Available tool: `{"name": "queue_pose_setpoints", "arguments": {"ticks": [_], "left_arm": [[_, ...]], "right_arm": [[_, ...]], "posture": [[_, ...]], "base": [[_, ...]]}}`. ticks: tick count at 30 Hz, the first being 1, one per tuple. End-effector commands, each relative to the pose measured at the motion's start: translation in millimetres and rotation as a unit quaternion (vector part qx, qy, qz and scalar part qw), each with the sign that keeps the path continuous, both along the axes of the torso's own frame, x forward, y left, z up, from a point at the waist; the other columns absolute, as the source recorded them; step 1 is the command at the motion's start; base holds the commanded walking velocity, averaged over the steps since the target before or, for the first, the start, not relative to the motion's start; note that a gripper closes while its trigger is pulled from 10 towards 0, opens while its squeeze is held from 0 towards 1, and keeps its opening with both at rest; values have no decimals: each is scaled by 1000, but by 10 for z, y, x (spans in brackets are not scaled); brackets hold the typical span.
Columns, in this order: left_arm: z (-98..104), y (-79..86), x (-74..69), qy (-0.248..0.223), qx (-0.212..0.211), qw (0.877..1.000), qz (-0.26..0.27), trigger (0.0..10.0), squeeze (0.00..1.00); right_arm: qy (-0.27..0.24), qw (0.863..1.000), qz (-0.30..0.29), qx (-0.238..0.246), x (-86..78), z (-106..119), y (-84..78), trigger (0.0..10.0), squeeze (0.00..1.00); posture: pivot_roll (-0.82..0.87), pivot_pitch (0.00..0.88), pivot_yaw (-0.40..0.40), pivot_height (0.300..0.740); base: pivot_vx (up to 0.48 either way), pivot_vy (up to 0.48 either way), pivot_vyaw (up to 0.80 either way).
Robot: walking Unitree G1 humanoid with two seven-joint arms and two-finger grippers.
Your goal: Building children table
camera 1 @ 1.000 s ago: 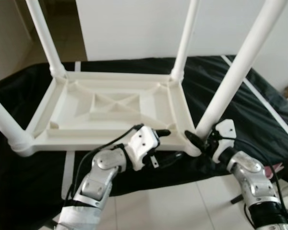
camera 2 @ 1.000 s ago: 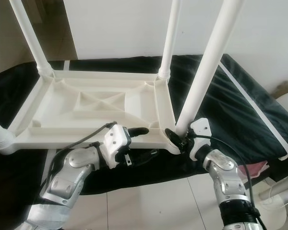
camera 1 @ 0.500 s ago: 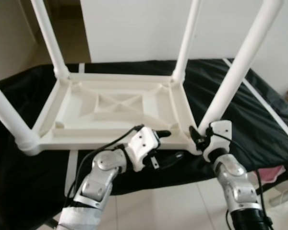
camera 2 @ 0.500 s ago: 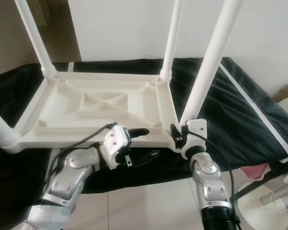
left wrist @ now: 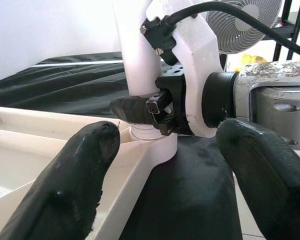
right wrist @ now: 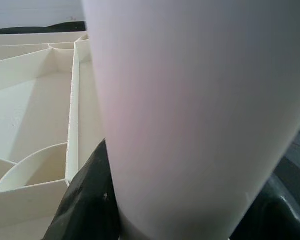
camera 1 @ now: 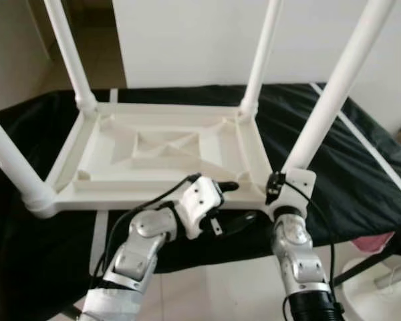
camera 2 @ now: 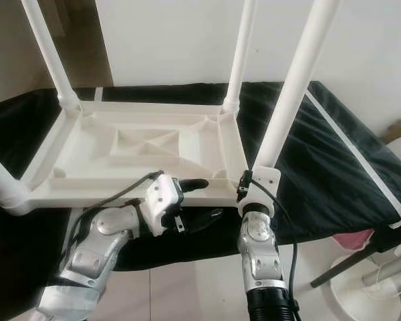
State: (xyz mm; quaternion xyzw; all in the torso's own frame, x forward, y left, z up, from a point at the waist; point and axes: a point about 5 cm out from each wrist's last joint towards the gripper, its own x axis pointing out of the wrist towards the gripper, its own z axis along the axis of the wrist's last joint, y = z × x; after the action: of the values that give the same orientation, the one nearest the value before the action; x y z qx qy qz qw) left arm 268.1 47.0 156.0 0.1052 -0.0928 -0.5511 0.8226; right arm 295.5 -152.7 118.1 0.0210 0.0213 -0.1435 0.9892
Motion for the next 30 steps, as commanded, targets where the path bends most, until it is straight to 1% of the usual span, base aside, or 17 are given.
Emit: {"name": "queue_pose_setpoints", "arguments": {"ticks": [1, 4, 10, 11, 14, 15, 16, 19, 20, 21, 25, 26, 27, 28, 29, 30], "left_arm": [[18, 3, 30, -2, -8, 999, 33, 10000, 0], [28, 10, 38, -2, -10, 999, 33, 10000, 0], [27, 4, 25, 0, -11, 999, 32, 10000, 0], [27, 1, 18, 1, -13, 999, 30, 10000, 0], [30, 0, 14, 1, -13, 999, 30, 10000, 0], [33, -1, 14, 0, -13, 999, 30, 10000, 0], [36, -3, 14, 0, -14, 999, 29, 10000, 0], [37, -4, 14, 1, -14, 999, 29, 10000, 0], [42, -6, 14, 1, -15, 999, 28, 10000, 0], [46, -10, 12, 2, -16, 1000, 27, 10000, 0], [50, -16, 10, 4, -18, 1000, 25, 10000, 0], [56, -18, 6, 5, -20, 1000, 22, 10000, 0], [56, -18, 6, 5, -20, 1000, 22, 10000, 0], [61, -16, 4, 6, -20, 1000, 21, 10000, 0], [61, -16, 4, 6, -20, 1000, 21, 10000, 0], [66, -12, 3, 6, -20, 1000, 21, 10000, 0]], "right_arm": [[55, 997, -43, -20, -91, -207, -133, 10000, 0], [53, 997, -49, -28, -95, -204, -142, 10000, 0], [52, 997, -59, -27, -99, -200, -142, 10000, 0], [59, 996, -62, -19, -104, -212, -154, 10000, 0], [53, 996, -64, -34, -104, -190, -185, 10000, 0], [51, 996, -64, -32, -103, -182, -196, 10000, 0], [52, 997, -57, -27, -99, -181, -197, 10000, 973], [53, 997, -49, -21, -95, -181, -196, 10000, 973], [47, 998, -43, -19, -92, -162, -195, 10000, 1000], [38, 998, -36, -21, -89, -135, -196, 10000, 1000], [30, 999, -28, -23, -82, -110, -205, 10000, 1000], [18, 1000, -15, -16, -77, -72, -213, 10000, 1000], [18, 1000, -15, -16, -77, -72, -213, 10000, 1000], [13, 1000, -1, -12, -76, -58, -212, 10000, 353], [13, 1000, -1, -12, -76, -58, -212, 10000, 353], [6, 1000, 29, -7, -81, -39, -214, 10000, 0]], "posture": [[7, 0, -63, 740], [9, 0, -65, 740], [10, 0, -67, 740], [10, 0, -70, 740], [9, 0, -73, 740], [9, 0, -73, 740], [7, 0, -74, 740], [7, 0, -74, 740], [8, 0, -75, 740], [5, 0, -76, 740], [4, 0, -77, 740], [4, 0, -77, 740], [4, 0, -77, 740], [3, 0, -75, 740], [3, 0, -75, 740], [2, 0, -73, 740]], "base": [[0, 0, 0], [0, 0, 0], [0, 0, 0], [0, 0, 0], [0, 0, 0], [0, 0, 0], [0, 0, 0], [0, 0, 0], [0, 0, 0], [0, 0, 0], [0, 0, 0], [0, 0, 0], [0, 0, 0], [0, 0, 0], [0, 0, 0], [0, 0, 0]]}}
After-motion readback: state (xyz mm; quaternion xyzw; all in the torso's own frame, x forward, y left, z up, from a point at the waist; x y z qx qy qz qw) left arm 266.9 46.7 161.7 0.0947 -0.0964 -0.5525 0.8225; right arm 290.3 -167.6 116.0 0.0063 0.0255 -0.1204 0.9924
